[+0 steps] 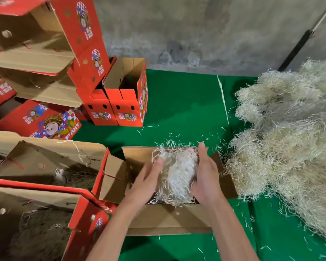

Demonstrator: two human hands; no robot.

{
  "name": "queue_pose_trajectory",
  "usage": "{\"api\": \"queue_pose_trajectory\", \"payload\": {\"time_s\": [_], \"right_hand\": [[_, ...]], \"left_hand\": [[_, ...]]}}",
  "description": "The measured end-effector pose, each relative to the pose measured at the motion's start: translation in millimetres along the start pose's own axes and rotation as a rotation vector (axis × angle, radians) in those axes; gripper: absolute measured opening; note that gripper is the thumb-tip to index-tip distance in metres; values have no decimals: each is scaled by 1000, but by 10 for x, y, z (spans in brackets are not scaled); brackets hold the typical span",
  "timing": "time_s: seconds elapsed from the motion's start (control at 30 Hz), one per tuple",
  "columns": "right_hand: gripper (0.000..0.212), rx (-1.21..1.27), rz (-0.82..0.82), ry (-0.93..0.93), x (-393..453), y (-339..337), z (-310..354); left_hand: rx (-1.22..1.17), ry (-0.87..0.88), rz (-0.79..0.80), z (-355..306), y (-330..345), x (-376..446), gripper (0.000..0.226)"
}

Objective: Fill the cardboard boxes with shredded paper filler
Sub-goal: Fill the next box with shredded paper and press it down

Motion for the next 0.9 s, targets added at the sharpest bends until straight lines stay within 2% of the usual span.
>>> {"api": "queue_pose_trajectory", "payload": {"time_s": [0.03, 0.07, 0.13, 0.2, 0.23, 0.27, 0.3, 0.4, 0.47, 0.53, 0.6, 0.63, 0.73, 0.77, 0.83, 0.9], "right_hand": [[63, 74, 67, -2, -2, 55, 17], [60, 104, 120, -10, -7, 86, 28], [49, 62, 189, -76, -11, 97, 17], [31, -171, 96, -270, 9, 12, -1], [27, -322, -15, -380, 8, -38, 12], [28, -430, -96, -460, -6, -79, 19], [34, -496, -106, -472, -8, -88, 3], [46, -587, -28, -335, -51, 91, -141], [54, -651, -107, -453, -67, 200, -211], [56, -606, -183, -603, -72, 224, -255], [56, -590, -200, -660, -85, 230, -271], [56, -620, -191, -667, -85, 246, -280], [55, -682, -183, -665, -76, 246, -287], [56, -657, -171, -636, -60, 208, -271], [58, -569, -147, -563, -18, 76, -206], [62, -539, -171, -539, -18, -22, -129]], "left_hand": [[-41, 9, 80, 50, 74, -14, 66], [-100, 35, 125, 100, 128, -11, 75], [-136, 89, 92, 97, 145, -18, 85], [-153, 150, 2, 65, 91, -25, 59], [-193, 138, -28, 71, 48, -29, 56], [-238, 91, -50, 94, 10, -24, 63], [-239, 24, -63, 103, -11, -34, 70], [-95, 63, -38, -3, 89, -84, 54], [-82, 105, -55, -38, 235, -85, 49], [-232, 98, -173, -44, 319, -88, 64], [-390, 96, -254, -69, 372, -96, 79], [-398, 88, -277, -88, 395, -120, 77], [-403, 6, -316, -22, 415, -83, 34], [-394, -14, -376, -31, 320, -70, 31], [-425, -64, -482, -2, 63, 31, 50], [-499, -108, -518, -43, -144, 119, 69]]}}
Point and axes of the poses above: each hand's wrist, its own x-axis towards the middle knuckle, its own y-axis out of the palm, z = x × y, the point moved 3 cm from there along x, towards the middle knuckle, and after that the axes turned 3 degrees about y, right-handed, at the moved point
